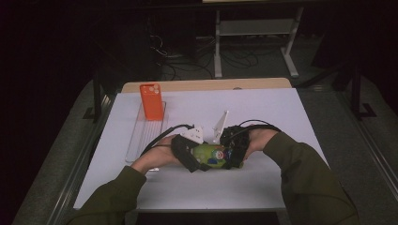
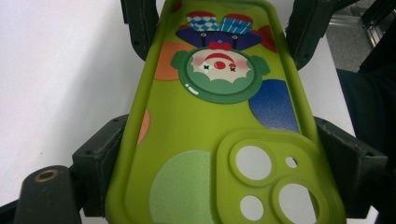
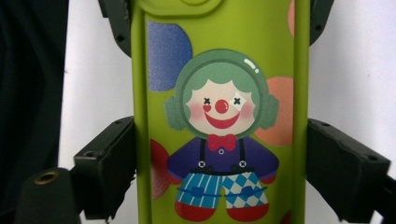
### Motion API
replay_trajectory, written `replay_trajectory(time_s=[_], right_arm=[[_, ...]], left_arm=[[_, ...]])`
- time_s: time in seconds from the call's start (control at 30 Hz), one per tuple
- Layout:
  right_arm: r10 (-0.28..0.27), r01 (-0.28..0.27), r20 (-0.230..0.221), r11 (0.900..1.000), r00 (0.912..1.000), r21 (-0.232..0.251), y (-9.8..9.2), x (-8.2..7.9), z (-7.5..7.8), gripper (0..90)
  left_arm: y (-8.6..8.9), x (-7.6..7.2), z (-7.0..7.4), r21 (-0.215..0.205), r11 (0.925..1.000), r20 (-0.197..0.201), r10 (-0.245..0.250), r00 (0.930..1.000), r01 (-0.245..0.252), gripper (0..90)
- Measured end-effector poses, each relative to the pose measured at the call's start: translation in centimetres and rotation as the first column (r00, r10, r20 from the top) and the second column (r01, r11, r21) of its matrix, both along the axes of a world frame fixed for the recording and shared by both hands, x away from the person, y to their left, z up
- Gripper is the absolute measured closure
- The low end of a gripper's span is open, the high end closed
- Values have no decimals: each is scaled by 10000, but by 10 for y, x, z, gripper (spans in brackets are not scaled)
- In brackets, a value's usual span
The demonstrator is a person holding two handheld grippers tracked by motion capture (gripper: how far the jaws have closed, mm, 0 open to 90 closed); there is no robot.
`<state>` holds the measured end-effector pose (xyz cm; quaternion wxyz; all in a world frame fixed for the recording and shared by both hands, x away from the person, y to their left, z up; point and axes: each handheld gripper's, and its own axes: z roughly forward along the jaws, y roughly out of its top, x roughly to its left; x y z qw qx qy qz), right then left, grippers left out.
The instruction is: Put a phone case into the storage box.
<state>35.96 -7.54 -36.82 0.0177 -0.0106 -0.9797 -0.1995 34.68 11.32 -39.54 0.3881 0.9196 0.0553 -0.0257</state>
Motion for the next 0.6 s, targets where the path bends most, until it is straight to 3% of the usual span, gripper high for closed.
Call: replay_trajectory(time_s=[0.1,0.33,0.47,0.6], right_arm=[[-280,283,-152,9993,9995,228,-2,0,1,95],[-1217,1194,259,9899,9922,766,-21,0,5,29],[-1903,1834,423,9741,9808,1322,-36,0,9,18],[-2599,2447,613,9515,9637,1864,-47,-3,8,15]], left_arm=[[2,0,1,90,9999,125,101,9999,-102,152],[9,4,7,16,9983,192,578,9981,-579,153],[12,6,8,110,9916,189,1285,9915,-1287,153],[14,7,8,125,9857,250,1675,9855,-1679,153]])
